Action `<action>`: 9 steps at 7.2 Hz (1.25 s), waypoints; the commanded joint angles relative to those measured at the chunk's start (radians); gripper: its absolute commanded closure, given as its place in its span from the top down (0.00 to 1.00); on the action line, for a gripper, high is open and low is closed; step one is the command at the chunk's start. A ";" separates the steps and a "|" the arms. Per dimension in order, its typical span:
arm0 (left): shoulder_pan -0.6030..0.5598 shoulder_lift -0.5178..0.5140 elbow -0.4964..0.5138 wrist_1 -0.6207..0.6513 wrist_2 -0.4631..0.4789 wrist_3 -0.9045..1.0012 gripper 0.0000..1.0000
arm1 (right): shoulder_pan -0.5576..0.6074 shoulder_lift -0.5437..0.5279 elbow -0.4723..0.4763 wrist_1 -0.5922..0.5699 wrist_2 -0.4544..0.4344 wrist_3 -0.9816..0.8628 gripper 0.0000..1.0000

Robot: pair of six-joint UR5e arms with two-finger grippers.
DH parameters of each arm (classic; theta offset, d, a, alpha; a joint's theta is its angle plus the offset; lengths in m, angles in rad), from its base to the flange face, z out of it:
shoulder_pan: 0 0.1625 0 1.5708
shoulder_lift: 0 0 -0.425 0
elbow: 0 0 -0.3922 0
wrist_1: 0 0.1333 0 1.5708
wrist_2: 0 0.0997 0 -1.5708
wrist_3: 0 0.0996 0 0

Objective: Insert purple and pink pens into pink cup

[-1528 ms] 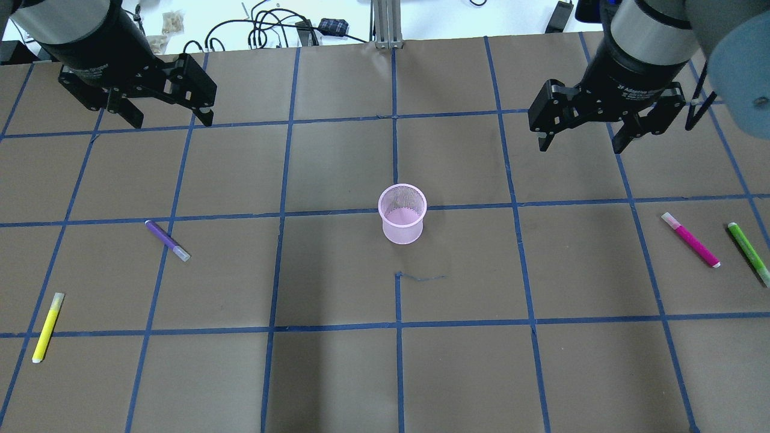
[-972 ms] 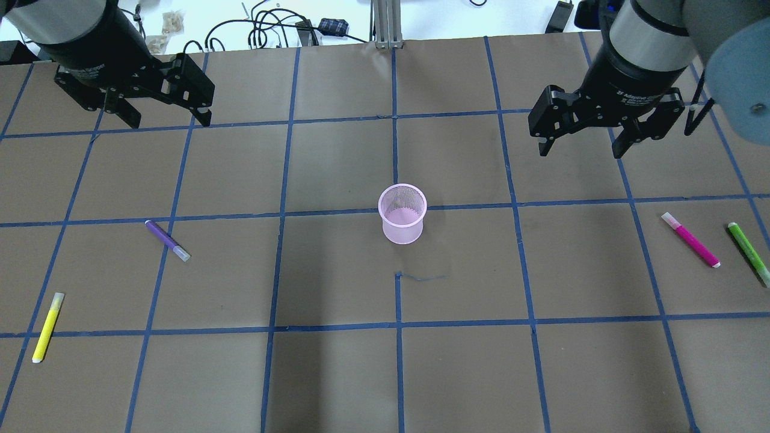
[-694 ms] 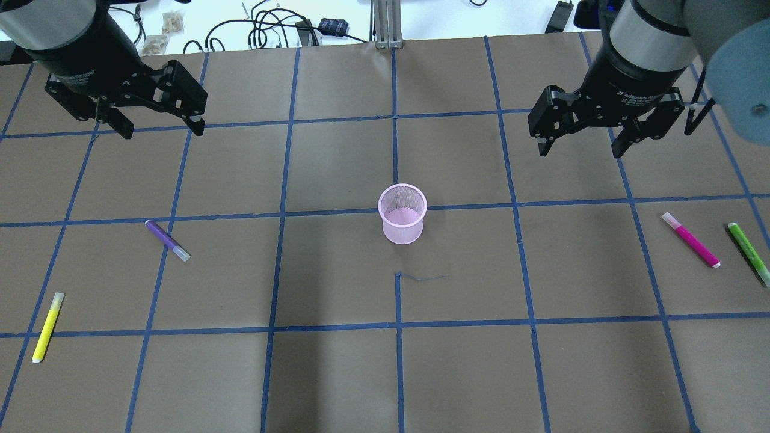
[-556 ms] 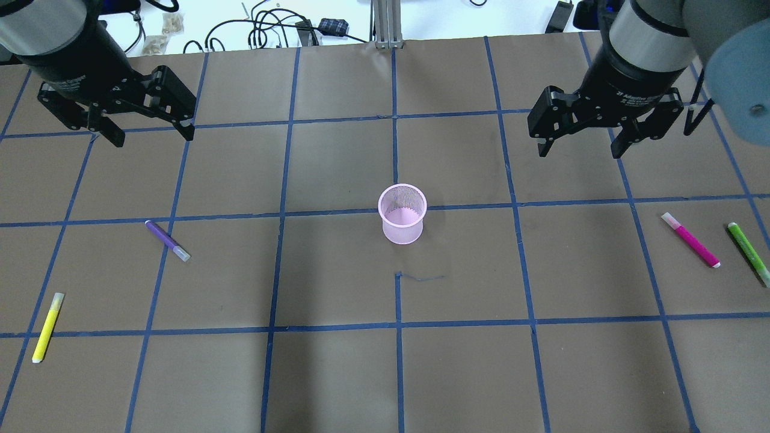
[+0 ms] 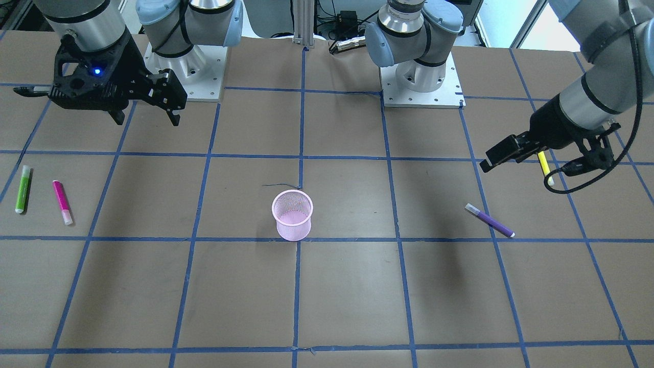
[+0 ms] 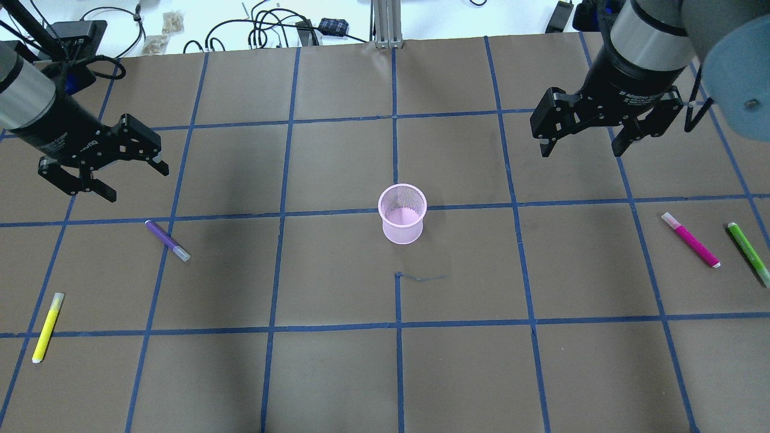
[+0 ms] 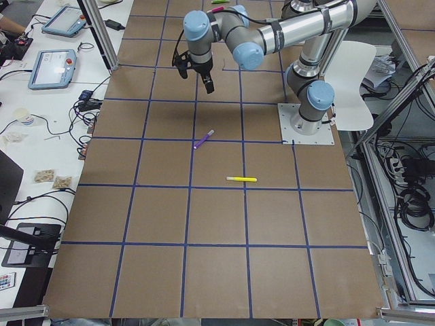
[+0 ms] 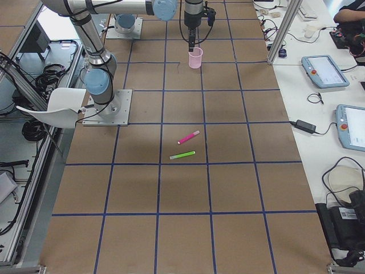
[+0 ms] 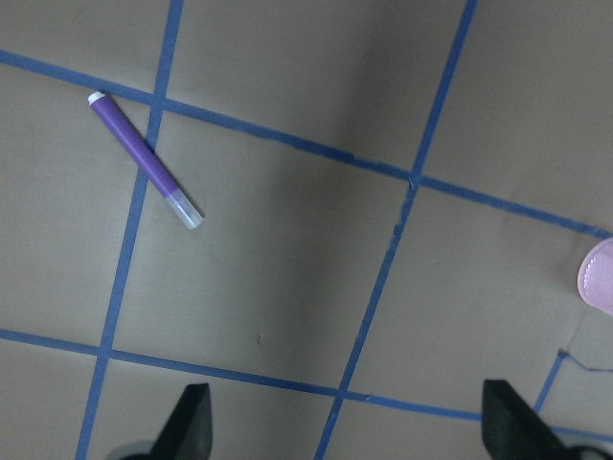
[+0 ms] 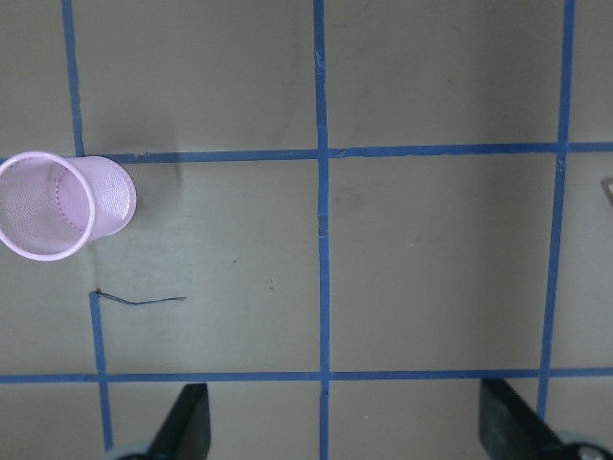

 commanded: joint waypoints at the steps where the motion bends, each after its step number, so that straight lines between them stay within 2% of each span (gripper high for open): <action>1: 0.063 -0.085 -0.105 0.225 0.014 -0.125 1.00 | -0.121 0.008 0.060 -0.011 -0.002 -0.250 1.00; 2: 0.063 -0.145 -0.111 0.299 0.123 -0.228 0.97 | -0.239 0.006 0.097 -0.024 0.004 -0.298 1.00; 4: 0.067 -0.241 -0.107 0.362 0.132 -0.331 0.97 | -0.402 0.020 0.167 -0.163 -0.010 -0.695 1.00; 6: 0.068 -0.303 -0.104 0.434 0.139 -0.359 0.97 | -0.532 0.039 0.313 -0.381 -0.016 -1.008 1.00; 7: 0.068 -0.329 -0.103 0.437 0.143 -0.370 0.97 | -0.596 0.071 0.380 -0.502 -0.016 -1.118 1.00; 8: 0.068 -0.347 -0.100 0.468 0.144 -0.368 0.97 | -0.640 0.133 0.405 -0.590 -0.013 -1.198 1.00; 9: 0.069 -0.352 -0.105 0.470 0.147 -0.361 0.93 | -0.649 0.207 0.407 -0.630 -0.016 -1.223 1.00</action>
